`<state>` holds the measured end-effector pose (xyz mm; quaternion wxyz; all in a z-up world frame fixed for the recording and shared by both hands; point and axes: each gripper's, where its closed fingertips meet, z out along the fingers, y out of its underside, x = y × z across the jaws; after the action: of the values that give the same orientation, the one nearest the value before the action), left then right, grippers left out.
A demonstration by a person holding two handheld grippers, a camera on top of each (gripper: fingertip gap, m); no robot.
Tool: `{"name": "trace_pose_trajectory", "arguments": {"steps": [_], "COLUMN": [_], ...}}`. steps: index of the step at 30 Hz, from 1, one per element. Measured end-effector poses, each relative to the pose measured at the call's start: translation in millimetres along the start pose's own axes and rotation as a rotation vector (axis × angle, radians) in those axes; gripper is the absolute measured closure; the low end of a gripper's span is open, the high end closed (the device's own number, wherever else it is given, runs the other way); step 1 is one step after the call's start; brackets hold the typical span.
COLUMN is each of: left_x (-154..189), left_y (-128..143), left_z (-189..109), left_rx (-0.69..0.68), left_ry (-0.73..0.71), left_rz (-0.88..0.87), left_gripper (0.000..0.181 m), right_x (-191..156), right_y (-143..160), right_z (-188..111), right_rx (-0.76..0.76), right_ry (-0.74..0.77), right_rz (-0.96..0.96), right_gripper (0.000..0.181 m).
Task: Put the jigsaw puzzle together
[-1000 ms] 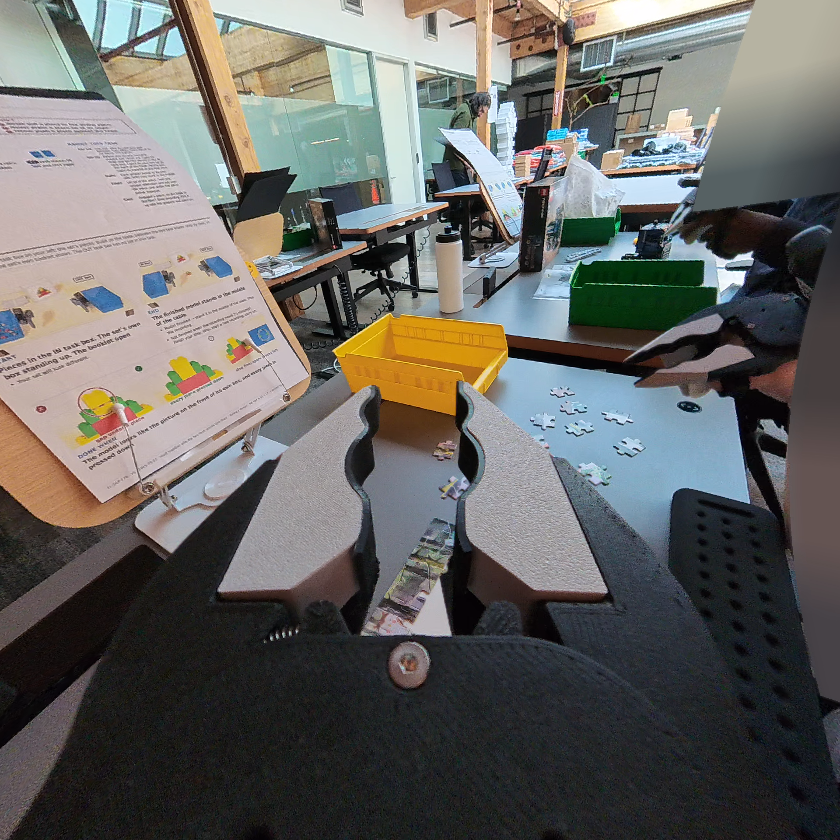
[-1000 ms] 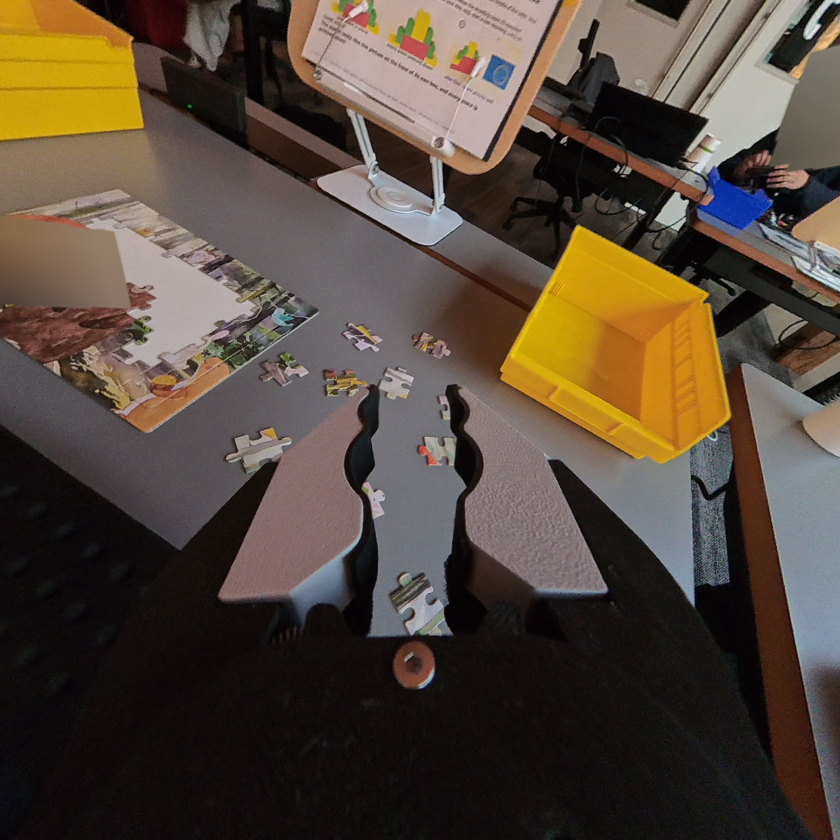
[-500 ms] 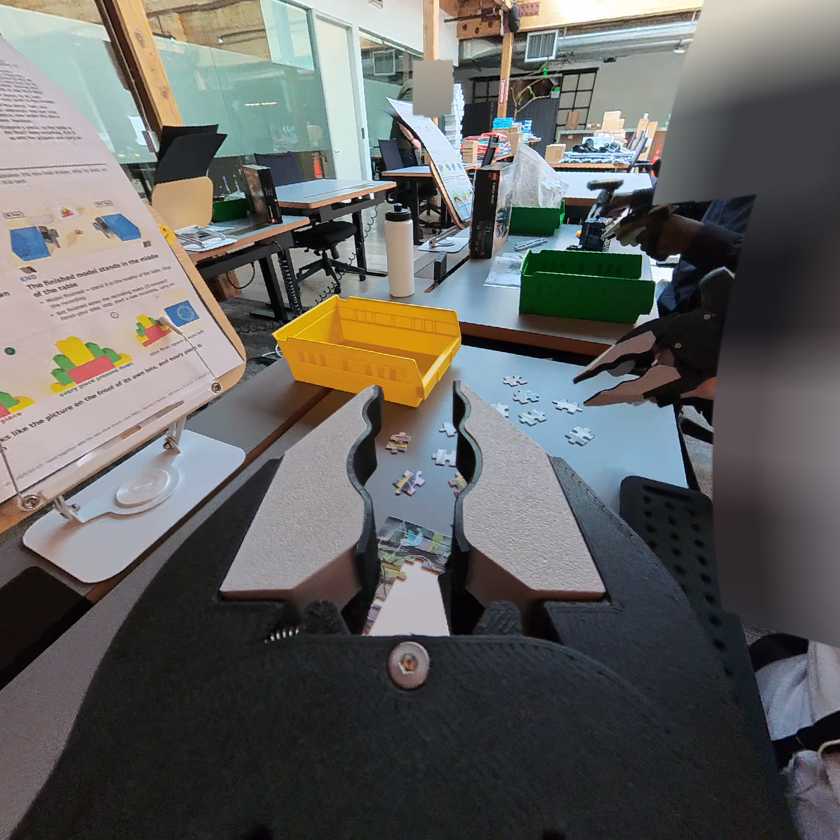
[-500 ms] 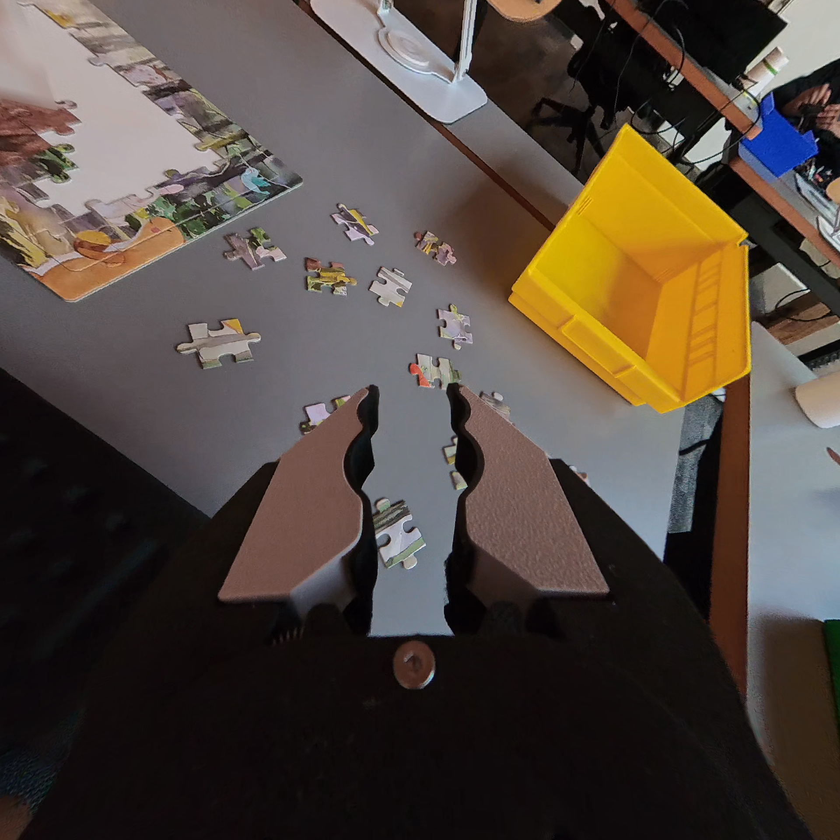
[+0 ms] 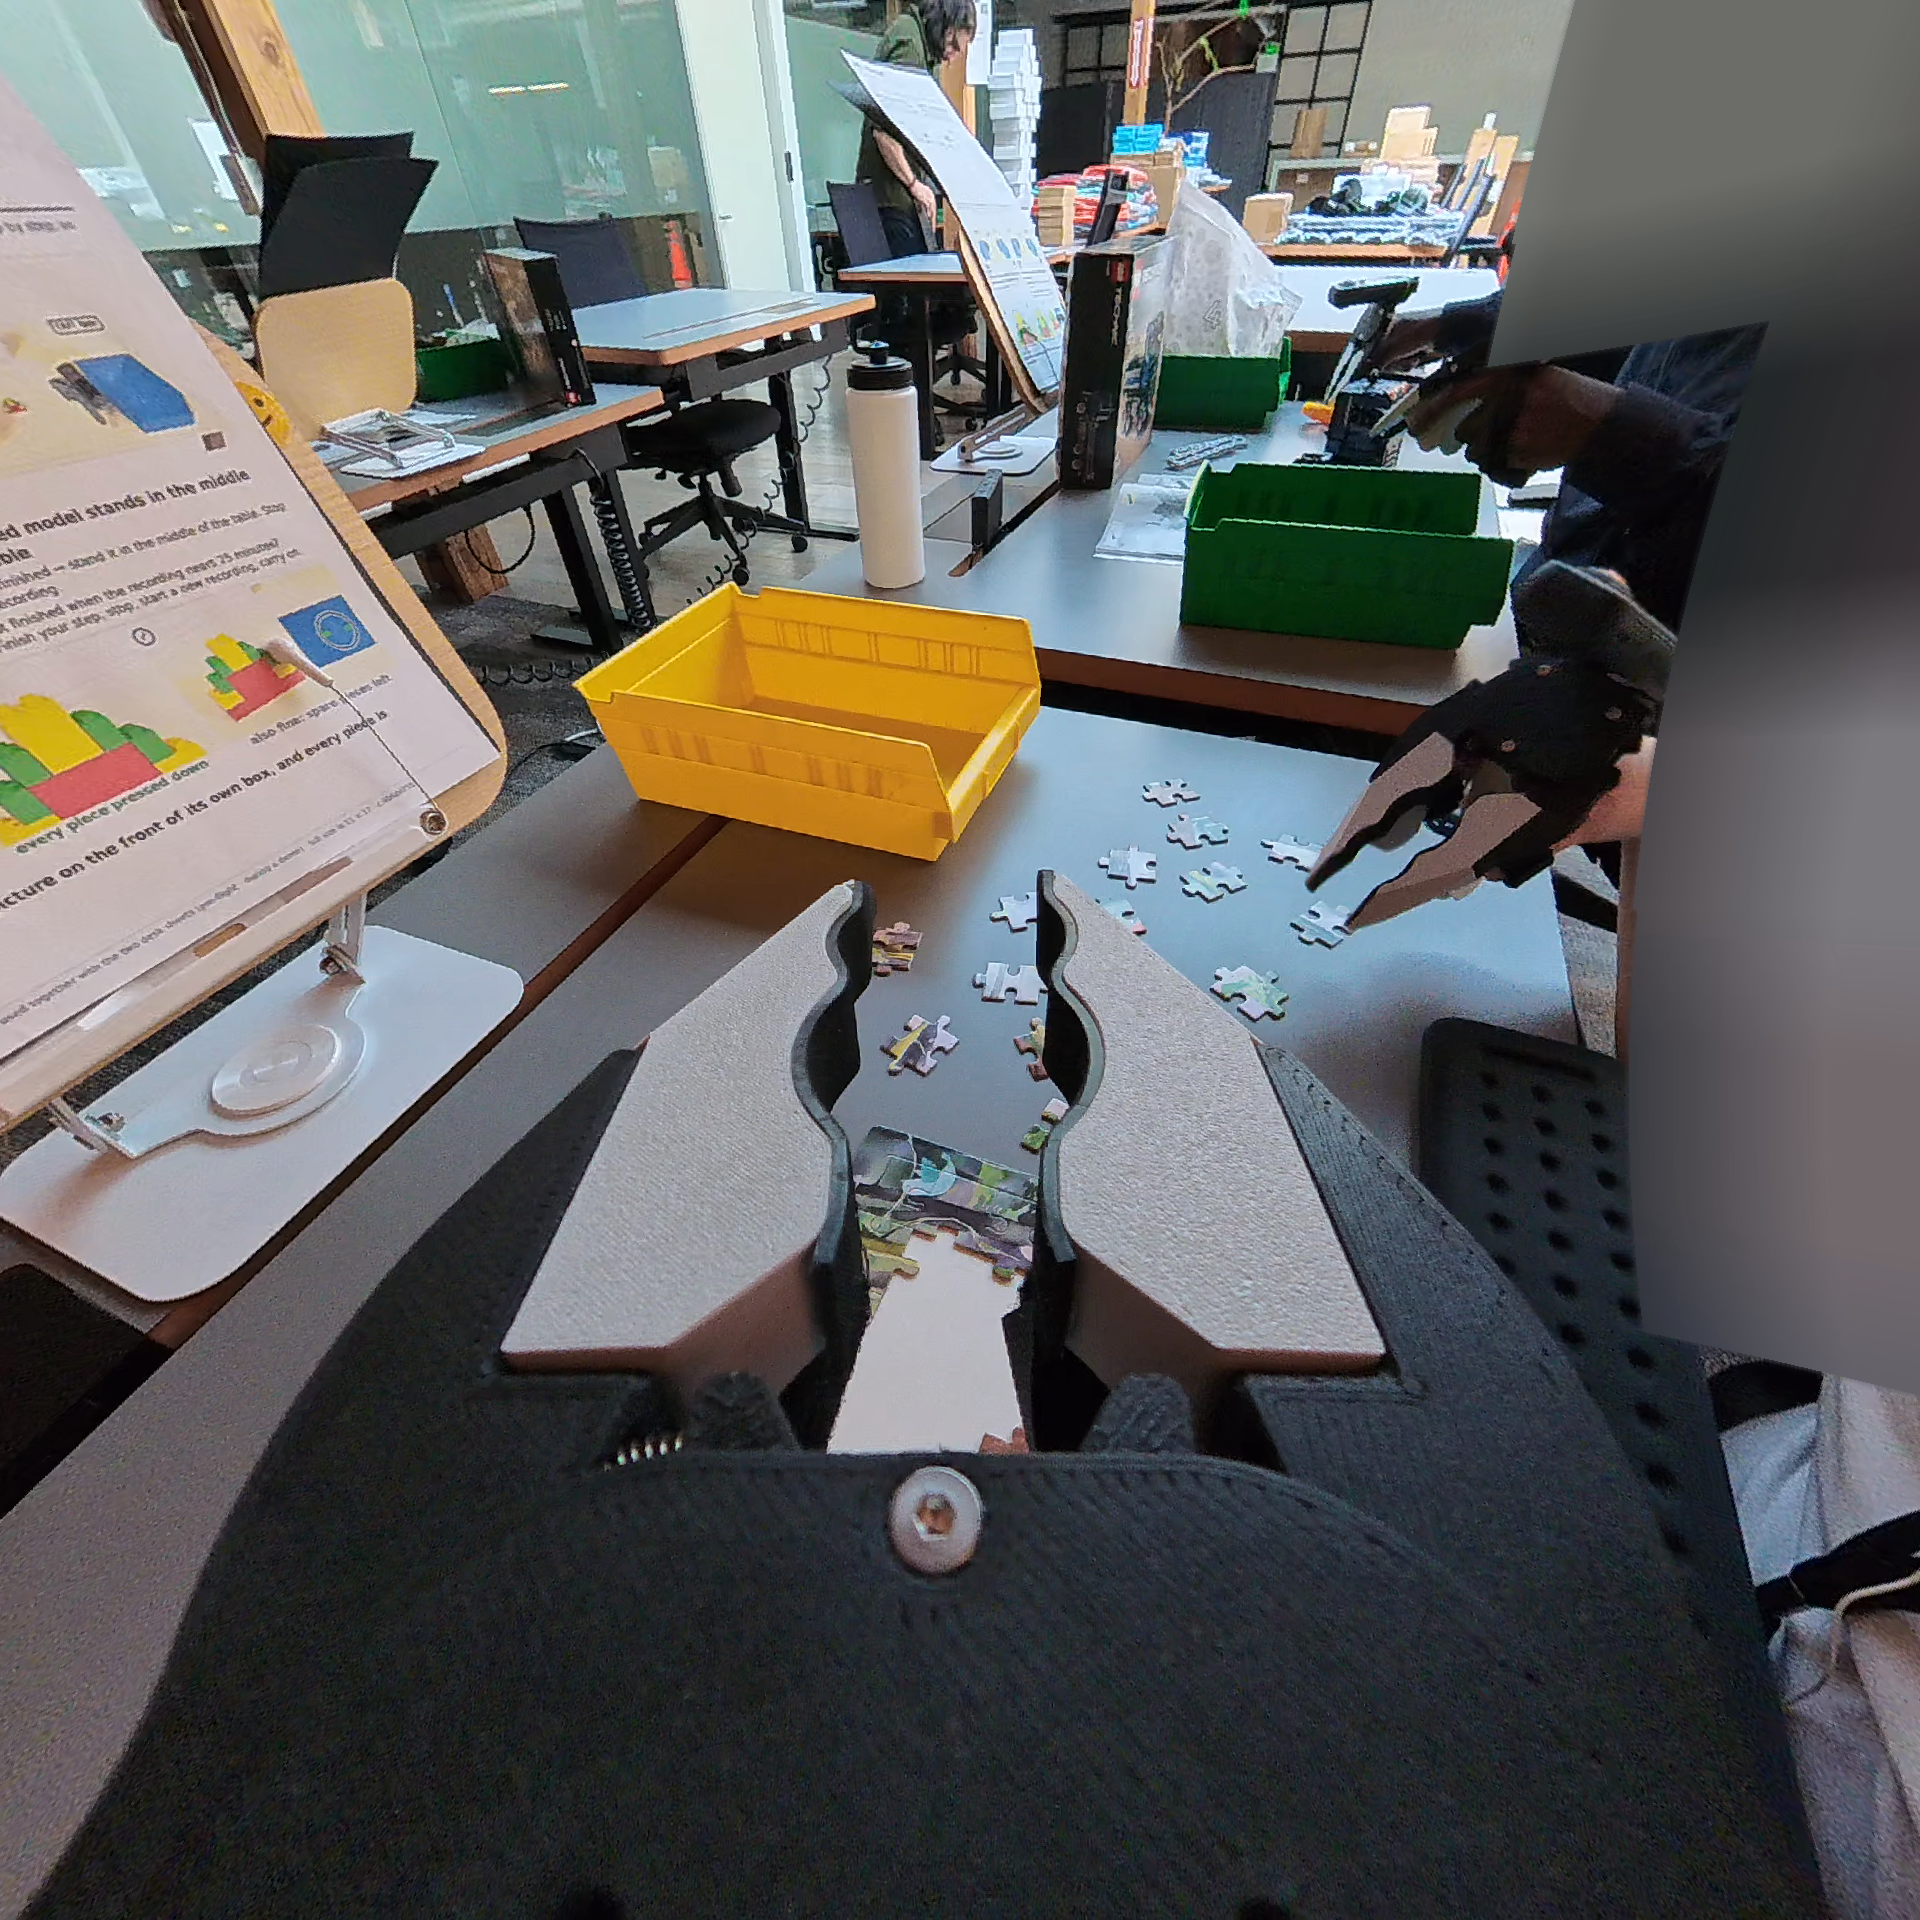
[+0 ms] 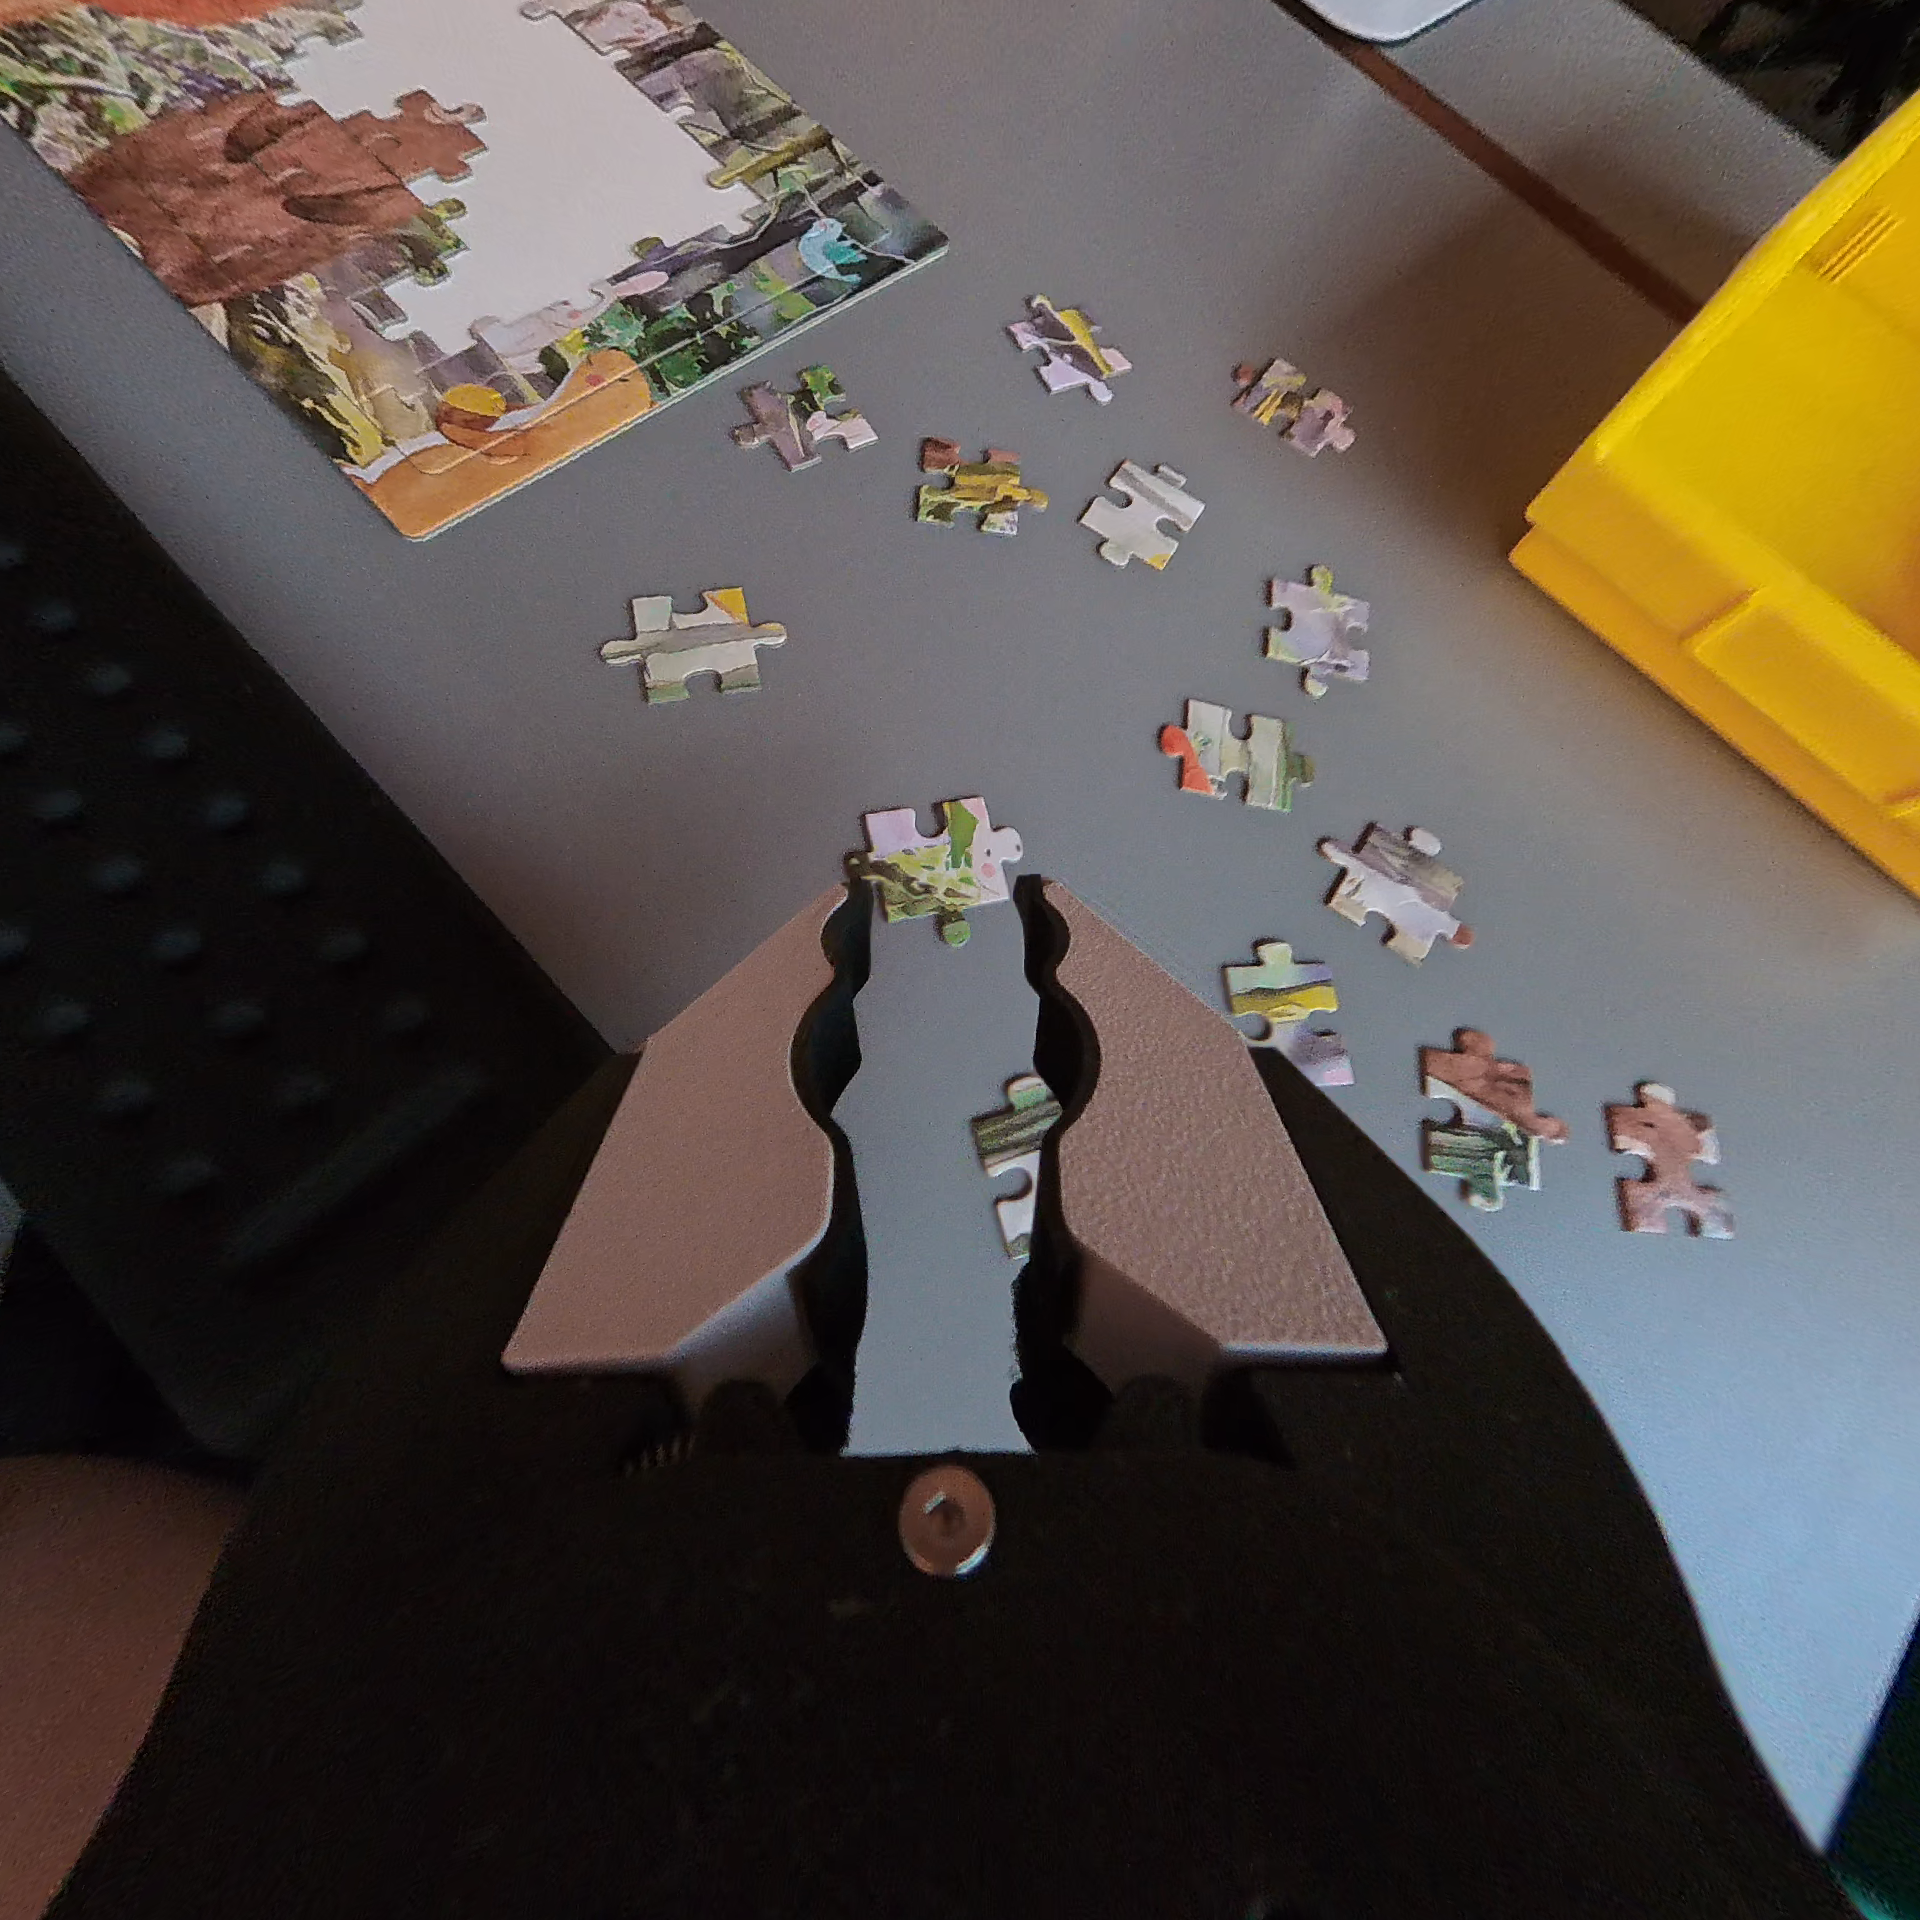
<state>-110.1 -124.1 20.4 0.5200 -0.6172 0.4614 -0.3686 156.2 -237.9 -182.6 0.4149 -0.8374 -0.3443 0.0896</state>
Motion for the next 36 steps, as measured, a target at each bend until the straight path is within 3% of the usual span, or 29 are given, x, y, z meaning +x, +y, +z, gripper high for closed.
{"name": "trace_pose_trajectory", "arguments": {"steps": [3, 6, 10, 21, 24, 30, 36], "left_x": [-2.0, -2.5, -1.5, -3.8, -4.8, -7.7, -11.2], "left_y": [-0.9, -3.1, -7.9, -21.8, -25.7, -31.1, -35.8], "left_z": [-1.6, -4.4, -11.3, -35.0, -42.8, -53.8, -63.4], "left_rx": [0.005, 0.014, 0.029, 0.071, 0.089, 0.114, 0.143], "left_ry": [-0.001, -0.003, -0.006, -0.033, -0.036, -0.050, -0.050], "left_rz": [-0.004, -0.006, 0.004, 0.026, 0.021, 0.022, -0.029], "left_gripper": [0.152, 0.152, 0.152, 0.153, 0.153, 0.153, 0.155], "right_x": [-8.0, -27.8, -56.1, -71.9, -68.8, -69.1, -65.7], "right_y": [3.3, -11.0, -25.1, -12.8, -13.2, -13.8, -14.4], "right_z": [10.6, 33.9, 64.9, 95.8, 97.2, 96.8, 98.8], "right_rx": [-0.017, -0.026, -0.047, -0.168, -0.198, -0.221, -0.223], "right_ry": [-0.074, -0.148, -0.251, -0.289, -0.240, -0.108, 0.125], "right_rz": [0.020, -0.077, -0.181, -0.111, -0.082, -0.014, 0.371], "right_gripper": [0.151, 0.141, 0.140, 0.141, 0.151, 0.153, 0.152]}}
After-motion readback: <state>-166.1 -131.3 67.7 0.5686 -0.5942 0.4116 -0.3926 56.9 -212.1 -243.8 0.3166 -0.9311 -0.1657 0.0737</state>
